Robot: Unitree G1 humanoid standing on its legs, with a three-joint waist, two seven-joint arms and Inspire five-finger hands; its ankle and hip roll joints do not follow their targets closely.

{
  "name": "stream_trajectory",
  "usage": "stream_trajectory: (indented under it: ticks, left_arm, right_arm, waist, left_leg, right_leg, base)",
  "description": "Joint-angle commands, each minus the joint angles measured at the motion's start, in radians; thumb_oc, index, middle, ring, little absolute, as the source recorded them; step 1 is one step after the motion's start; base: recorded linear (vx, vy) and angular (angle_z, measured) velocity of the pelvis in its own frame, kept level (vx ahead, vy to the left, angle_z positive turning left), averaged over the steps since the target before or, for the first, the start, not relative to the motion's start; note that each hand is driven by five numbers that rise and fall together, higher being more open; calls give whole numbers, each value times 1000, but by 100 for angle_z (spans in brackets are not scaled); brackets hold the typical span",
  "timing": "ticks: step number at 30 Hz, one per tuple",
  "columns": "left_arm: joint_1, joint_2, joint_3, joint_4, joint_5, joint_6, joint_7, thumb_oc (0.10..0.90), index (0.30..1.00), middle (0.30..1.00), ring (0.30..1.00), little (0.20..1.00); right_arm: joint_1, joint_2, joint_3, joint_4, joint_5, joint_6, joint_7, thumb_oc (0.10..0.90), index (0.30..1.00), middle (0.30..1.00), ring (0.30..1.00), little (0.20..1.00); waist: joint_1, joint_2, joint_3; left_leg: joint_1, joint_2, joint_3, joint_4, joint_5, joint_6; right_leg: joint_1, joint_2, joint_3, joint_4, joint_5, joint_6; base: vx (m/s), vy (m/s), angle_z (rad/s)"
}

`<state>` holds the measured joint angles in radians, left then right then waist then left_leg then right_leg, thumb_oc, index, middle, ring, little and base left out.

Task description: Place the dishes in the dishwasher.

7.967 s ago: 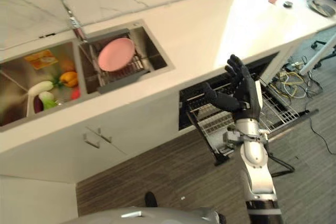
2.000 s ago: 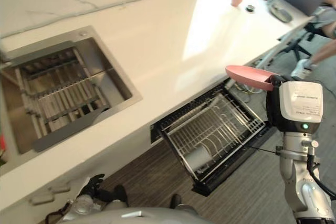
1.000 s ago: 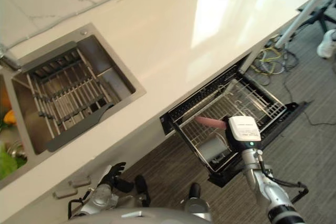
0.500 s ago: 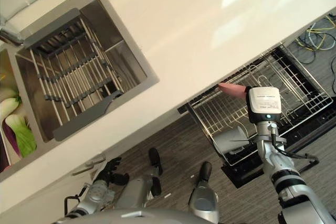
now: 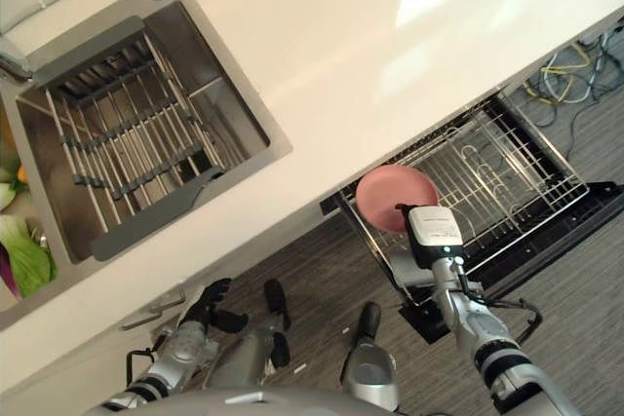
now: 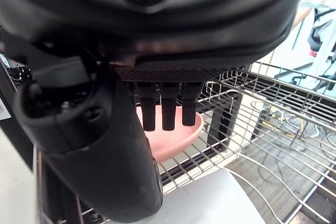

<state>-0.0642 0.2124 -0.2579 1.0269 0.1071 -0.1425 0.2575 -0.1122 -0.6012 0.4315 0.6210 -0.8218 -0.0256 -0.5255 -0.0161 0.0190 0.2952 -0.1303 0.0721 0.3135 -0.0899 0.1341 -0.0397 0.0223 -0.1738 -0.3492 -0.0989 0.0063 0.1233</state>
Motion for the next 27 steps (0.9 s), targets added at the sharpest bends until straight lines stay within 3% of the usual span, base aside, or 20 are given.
stream_trajectory:
  ticks: [1, 3, 6, 7, 8, 10, 12, 14, 15, 18, 19, 20, 22, 24, 27]
  left_arm:
    - [22, 21, 9, 78, 37, 12, -1, 800, 900, 900, 900, 900]
    - [26, 23, 15, 84, 46, 19, -2, 800, 900, 900, 900, 900]
    - [41, 24, 41, 101, 66, 43, -1, 800, 900, 900, 900, 900]
    - [41, 23, 38, 102, 66, 43, -1, 800, 900, 900, 900, 900]
    - [43, 18, 49, 108, 75, 52, -2, 800, 900, 900, 900, 900]
    - [44, 15, 53, 109, 77, 54, -4, 800, 900, 900, 900, 900]
    - [50, -1, 59, 104, 74, 60, -9, 800, 900, 900, 900, 900]
    - [50, -1, 57, 104, 73, 60, -9, 800, 900, 900, 900, 900]
    - [52, -14, 56, 104, 65, 62, -8, 800, 900, 900, 900, 900]
    - [49, -26, 52, 111, 43, 69, -9, 800, 900, 900, 900, 900]
    - [51, -26, 51, 115, 37, 71, -11, 800, 900, 900, 900, 900]
    - [56, -25, 49, 127, 28, 74, -14, 800, 900, 900, 900, 900]
    - [55, -25, 50, 127, 28, 74, -14, 800, 900, 900, 900, 900]
    - [56, -16, 45, 132, 12, 77, -20, 800, 900, 900, 900, 900]
    - [56, -2, 43, 147, 9, 77, -19, 800, 900, 900, 900, 900]
  right_arm:
    - [73, -90, -88, -110, 52, -25, 5, 800, 900, 900, 900, 900]
    - [98, -100, -126, -148, 65, -24, -5, 800, 900, 900, 900, 900]
    - [191, -123, -310, -308, 134, -19, -46, 800, 900, 900, 900, 900]
    - [198, -124, -316, -314, 134, -18, -43, 800, 900, 900, 900, 900]
    - [239, -116, -409, -374, 180, -18, -68, 800, 900, 900, 900, 900]
    - [268, -107, -456, -403, 203, -17, -74, 800, 900, 900, 900, 900]
    - [337, -63, -603, -438, 260, 10, -130, 800, 900, 900, 900, 900]
    - [342, -62, -607, -442, 260, 11, -128, 800, 900, 900, 900, 900]
    - [375, -6, -699, -402, 361, 12, -180, 800, 900, 900, 900, 900]
    - [384, 102, -801, -240, 612, -32, -238, 800, 900, 900, 900, 900]
    - [379, 122, -825, -152, 695, -52, -236, 400, 300, 300, 300, 300]
    - [356, 163, -842, 15, 850, -95, -240, 400, 300, 300, 300, 300]
    - [353, 160, -840, 23, 853, -101, -240, 400, 300, 300, 300, 300]
    - [309, 185, -792, 244, 994, -121, -169, 400, 300, 300, 300, 300]
    - [257, 205, -719, 383, 1055, -123, -96, 400, 300, 300, 300, 300]
  waist:
    - [4, -23, -100]
    - [0, -31, -112]
    - [-13, -59, -146]
    - [-8, -58, -145]
    - [-24, -68, -163]
    - [-28, -71, -170]
    - [-48, -74, -190]
    - [-45, -74, -190]
    - [-61, -74, -202]
    - [-75, -68, -214]
    - [-77, -66, -217]
    - [-80, -62, -223]
    - [-81, -62, -222]
    - [-78, -55, -224]
    - [-71, -47, -221]
  left_leg:
    - [17, 40, -4, 27, -93, -39]
    - [34, 44, 3, 23, -97, -38]
    - [99, 62, 47, 23, -110, -37]
    - [102, 62, 49, 22, -110, -38]
    - [128, 70, 66, 24, -115, -39]
    - [141, 75, 75, 23, -117, -41]
    - [170, 82, 89, 18, -120, -44]
    - [171, 82, 89, 18, -121, -44]
    - [181, 85, 94, 17, -123, -45]
    - [185, 84, 92, 15, -125, -45]
    - [185, 84, 90, 14, -126, -45]
    - [185, 82, 85, 11, -126, -46]
    - [185, 82, 84, 12, -126, -46]
    - [181, 77, 73, 9, -123, -48]
    - [177, 72, 53, 7, -120, -49]
  right_leg:
    - [-39, -69, 37, 41, 18, 69]
    - [-31, -64, 39, 42, 15, 70]
    - [-3, -43, 66, 43, 5, 72]
    - [-1, -42, 68, 43, 5, 72]
    - [13, -36, 79, 43, 1, 70]
    - [19, -32, 85, 42, -1, 69]
    - [37, -24, 97, 39, -7, 67]
    - [38, -24, 97, 38, -7, 66]
    - [46, -22, 100, 37, -10, 65]
    - [51, -21, 101, 36, -11, 62]
    - [53, -20, 100, 36, -12, 61]
    - [58, -20, 99, 36, -14, 59]
    - [58, -20, 98, 36, -14, 59]
    - [63, -20, 92, 39, -17, 56]
    - [69, -23, 85, 42, -20, 55]
  base:
    - [31, -22, 0]
    - [30, -16, -10]
    - [80, -29, -21]
    - [67, -24, -46]
    - [62, -26, -57]
    - [59, -25, -38]
    - [41, -19, -30]
    - [12, -10, -16]
    - [20, -11, -18]
    - [8, -4, -6]
    - [0, 0, 0]
    - [0, 0, 0]
    - [-1, 0, 3]
    - [-10, 2, 5]
    - [-5, 9, 19]
